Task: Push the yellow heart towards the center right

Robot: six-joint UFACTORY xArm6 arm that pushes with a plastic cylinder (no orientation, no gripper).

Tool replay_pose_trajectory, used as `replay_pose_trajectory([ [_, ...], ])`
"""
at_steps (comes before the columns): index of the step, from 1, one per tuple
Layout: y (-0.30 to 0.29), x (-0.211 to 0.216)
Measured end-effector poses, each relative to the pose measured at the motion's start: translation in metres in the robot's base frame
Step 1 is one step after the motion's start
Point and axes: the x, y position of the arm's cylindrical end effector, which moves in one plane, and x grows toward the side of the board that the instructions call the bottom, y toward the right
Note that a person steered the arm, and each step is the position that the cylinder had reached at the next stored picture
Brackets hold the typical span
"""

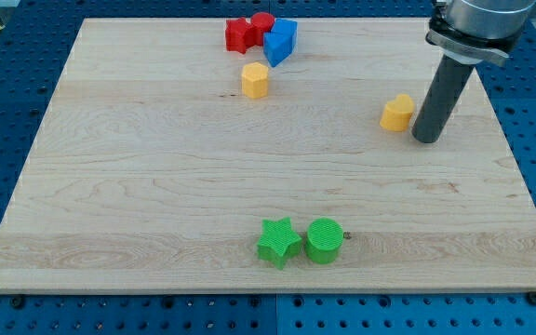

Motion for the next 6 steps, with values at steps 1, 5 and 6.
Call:
replay_pose_trajectory([
  [1, -0.042, 0.000],
  [5, -0.014, -0.028],
  [6, 0.007, -0.010],
])
